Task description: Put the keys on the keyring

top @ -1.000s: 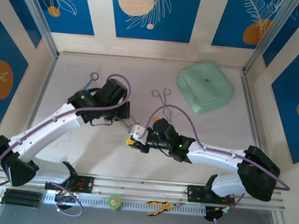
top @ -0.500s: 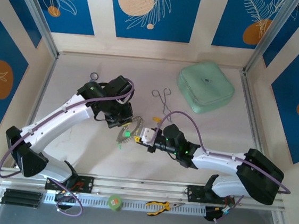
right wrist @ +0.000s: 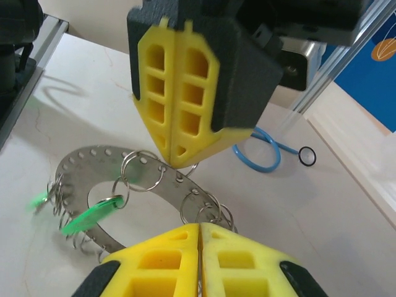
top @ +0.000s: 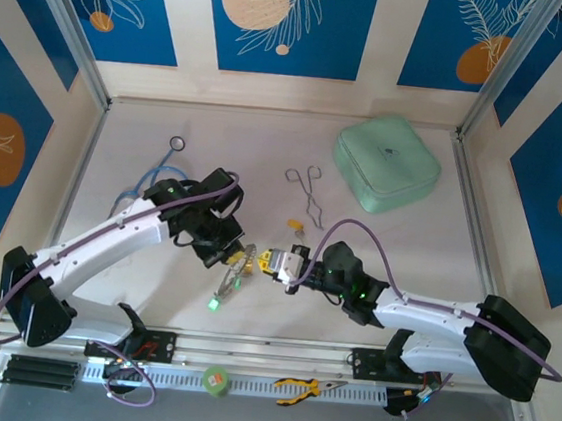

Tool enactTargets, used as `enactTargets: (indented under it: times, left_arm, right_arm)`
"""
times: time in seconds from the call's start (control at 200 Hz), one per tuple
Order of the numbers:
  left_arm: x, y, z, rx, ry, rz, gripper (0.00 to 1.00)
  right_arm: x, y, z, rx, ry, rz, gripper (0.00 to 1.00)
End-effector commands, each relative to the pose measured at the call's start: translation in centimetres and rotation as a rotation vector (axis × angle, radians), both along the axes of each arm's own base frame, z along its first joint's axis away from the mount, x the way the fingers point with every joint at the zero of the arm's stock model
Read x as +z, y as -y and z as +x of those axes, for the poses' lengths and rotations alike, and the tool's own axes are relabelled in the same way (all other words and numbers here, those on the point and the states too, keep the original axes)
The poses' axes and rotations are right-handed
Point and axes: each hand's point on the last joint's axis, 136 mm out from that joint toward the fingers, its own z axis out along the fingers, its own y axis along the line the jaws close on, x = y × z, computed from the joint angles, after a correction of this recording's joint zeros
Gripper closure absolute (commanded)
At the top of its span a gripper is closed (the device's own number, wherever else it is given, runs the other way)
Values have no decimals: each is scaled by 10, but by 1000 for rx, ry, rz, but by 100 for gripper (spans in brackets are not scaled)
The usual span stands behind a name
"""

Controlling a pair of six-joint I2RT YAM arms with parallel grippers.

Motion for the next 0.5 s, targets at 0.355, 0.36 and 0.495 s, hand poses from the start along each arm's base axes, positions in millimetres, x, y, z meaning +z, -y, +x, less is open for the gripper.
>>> enactTargets:
  times: [0.355,0.36,0.495]
  left_arm:
    - [3,8,-3,180,-83,-114,100]
    - [3,8,-3,182,-83,-115,100]
    - [0,10,-4,200,-99,-132,100]
  right_arm:
    - [8,-30,15,-25,69,31,83]
    - [7,-30,15,-25,68,31,83]
    - [7,-34,16,-29,60,41,80]
